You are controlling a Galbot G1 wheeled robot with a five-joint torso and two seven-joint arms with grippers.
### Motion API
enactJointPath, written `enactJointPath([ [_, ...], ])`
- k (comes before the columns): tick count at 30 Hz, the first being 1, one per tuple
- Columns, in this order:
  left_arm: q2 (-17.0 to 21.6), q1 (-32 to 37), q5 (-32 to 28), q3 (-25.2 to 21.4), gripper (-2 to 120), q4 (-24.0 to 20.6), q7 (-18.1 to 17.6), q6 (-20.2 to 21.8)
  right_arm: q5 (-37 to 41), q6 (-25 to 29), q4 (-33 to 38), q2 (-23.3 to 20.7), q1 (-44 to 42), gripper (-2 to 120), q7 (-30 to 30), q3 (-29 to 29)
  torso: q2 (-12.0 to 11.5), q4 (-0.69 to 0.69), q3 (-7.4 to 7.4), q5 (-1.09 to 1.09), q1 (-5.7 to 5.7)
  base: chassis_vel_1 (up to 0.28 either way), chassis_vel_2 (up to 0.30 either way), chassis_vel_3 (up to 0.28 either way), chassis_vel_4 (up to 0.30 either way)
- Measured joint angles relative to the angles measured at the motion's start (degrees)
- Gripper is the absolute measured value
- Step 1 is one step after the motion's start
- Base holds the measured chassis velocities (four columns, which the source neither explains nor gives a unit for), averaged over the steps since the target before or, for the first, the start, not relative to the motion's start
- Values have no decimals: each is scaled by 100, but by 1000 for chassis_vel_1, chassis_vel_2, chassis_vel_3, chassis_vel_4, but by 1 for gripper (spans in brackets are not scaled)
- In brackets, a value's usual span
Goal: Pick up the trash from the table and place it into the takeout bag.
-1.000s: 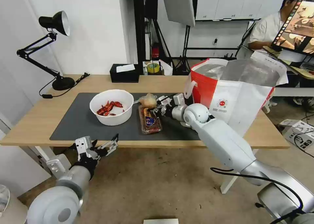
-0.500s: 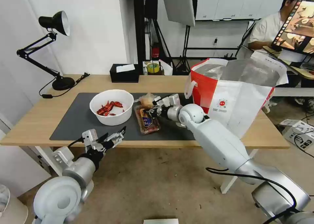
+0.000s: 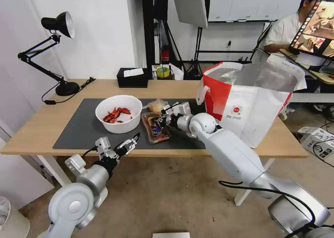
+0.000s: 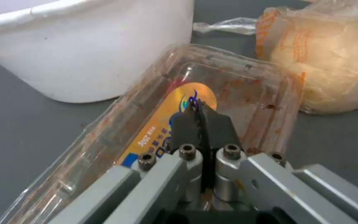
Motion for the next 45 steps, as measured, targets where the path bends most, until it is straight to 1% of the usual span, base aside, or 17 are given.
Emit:
enactJointPath([
  [5,1,-114,-6,130,100,102,51,-86,15,-2,46,-53,9,0,9,5,0,0,0,0,0,0,0,0,0],
  [13,64,-451,-249,311,100,309,101,-163,22,-5,78,-77,16,0,23,6,0,0,0,0,0,0,0,0,0],
  [16,92,-574,-309,410,100,408,102,-164,24,-7,95,-78,11,0,32,6,0,0,0,0,0,0,0,0,0],
  [19,120,-744,-332,597,100,622,102,-158,27,-10,113,-85,7,0,36,8,0,0,0,-1,0,0,0,0,0],
  [21,122,-780,-362,632,100,657,102,-157,27,-10,118,-87,6,0,37,10,0,0,1,-1,0,0,0,0,0],
  [26,155,-1062,-733,712,100,747,107,-131,33,-13,152,-99,-8,0,39,27,-1,0,0,0,0,0,0,0,0],
  [33,188,-1297,-1004,801,100,946,82,-25,34,-18,158,-92,-28,0,44,33,-1,0,0,0,0,0,0,0,0],
  [42,190,-1426,-1009,961,100,1123,55,54,34,-22,237,-98,-74,0,56,46,-1,0,0,0,0,0,0,0,0],
  [45,208,-1521,-995,1040,100,1213,-15,57,35,-24,268,-101,-91,0,57,55,-1,0,0,0,0,0,0,0,0],
])
